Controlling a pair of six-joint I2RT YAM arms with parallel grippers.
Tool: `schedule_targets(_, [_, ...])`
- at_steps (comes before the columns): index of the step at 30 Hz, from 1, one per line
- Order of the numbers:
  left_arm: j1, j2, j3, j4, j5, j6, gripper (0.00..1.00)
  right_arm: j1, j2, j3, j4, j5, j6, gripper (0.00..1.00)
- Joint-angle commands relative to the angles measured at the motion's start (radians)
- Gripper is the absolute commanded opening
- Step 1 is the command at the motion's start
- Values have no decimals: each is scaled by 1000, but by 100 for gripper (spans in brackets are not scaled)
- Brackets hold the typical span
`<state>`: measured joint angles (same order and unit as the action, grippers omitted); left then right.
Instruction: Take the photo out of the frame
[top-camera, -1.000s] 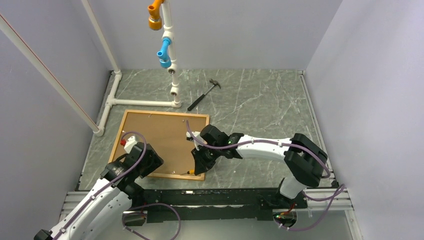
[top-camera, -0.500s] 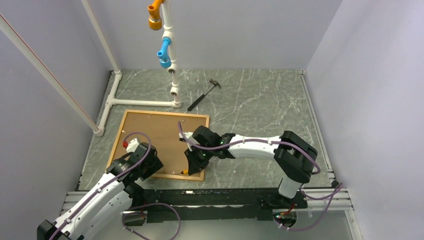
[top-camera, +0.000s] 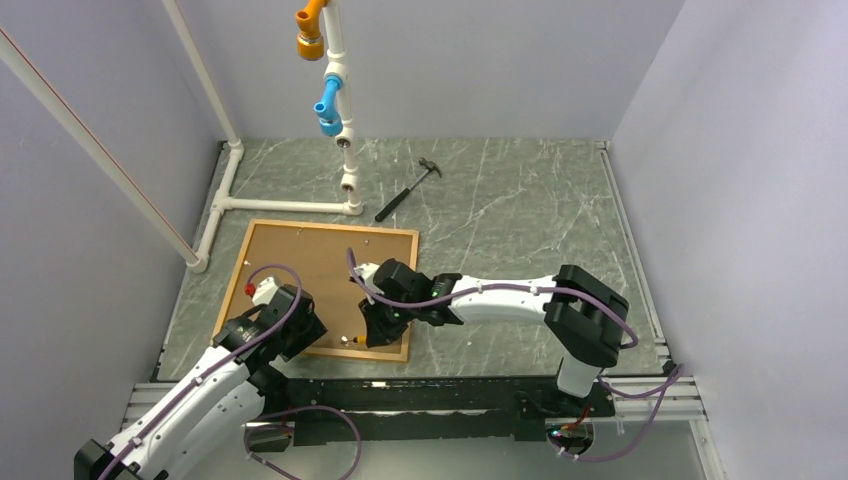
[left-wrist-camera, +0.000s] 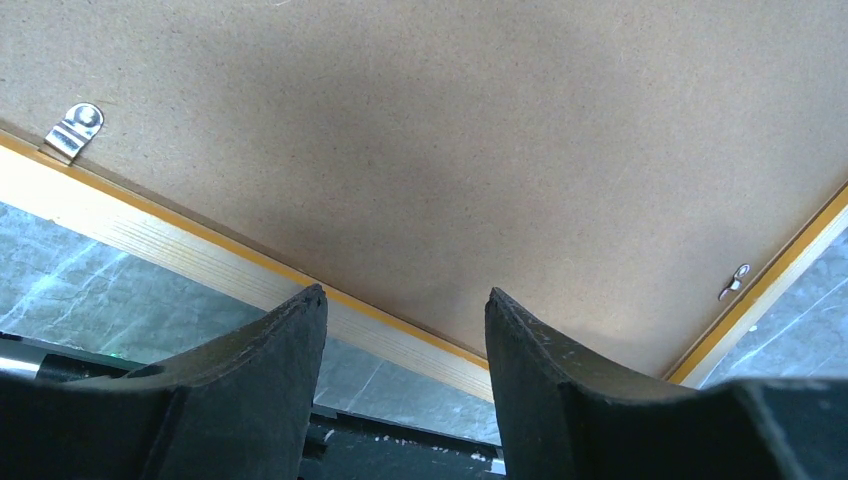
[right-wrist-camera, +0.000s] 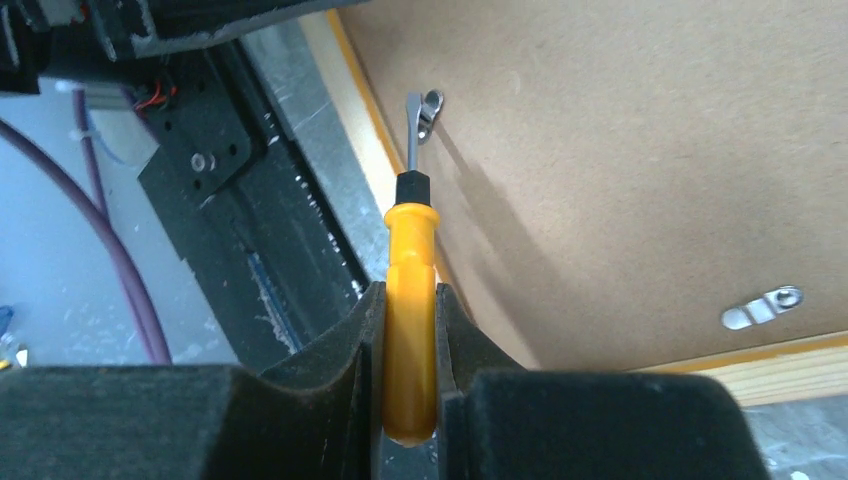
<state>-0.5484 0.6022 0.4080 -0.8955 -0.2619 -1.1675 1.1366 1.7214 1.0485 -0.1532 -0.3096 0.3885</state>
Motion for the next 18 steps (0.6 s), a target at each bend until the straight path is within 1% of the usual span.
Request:
schedule_targets(1, [1, 4, -4, -1, 5, -5, 63, -8, -18, 23, 3, 192, 9, 0])
schedule_targets(4, [1, -9, -1, 1, 9, 1, 63, -8, -63, 10, 24, 200, -1, 0])
schedule_targets(7, [1, -21, 12, 11, 15, 30, 65, -11, -160, -38, 99, 172, -4, 0])
schedule_targets(11, [1, -39, 48, 63, 52, 131, 67, -36, -308, -104, 129, 229, -6, 0])
schedule_targets(14, [1, -44, 60, 156, 126, 241, 68, -79, -395, -155, 109, 297, -12, 0])
schedule_targets(18, [-7, -4, 78, 315, 268, 372, 68, -201, -496, -250, 81, 325, -1, 0])
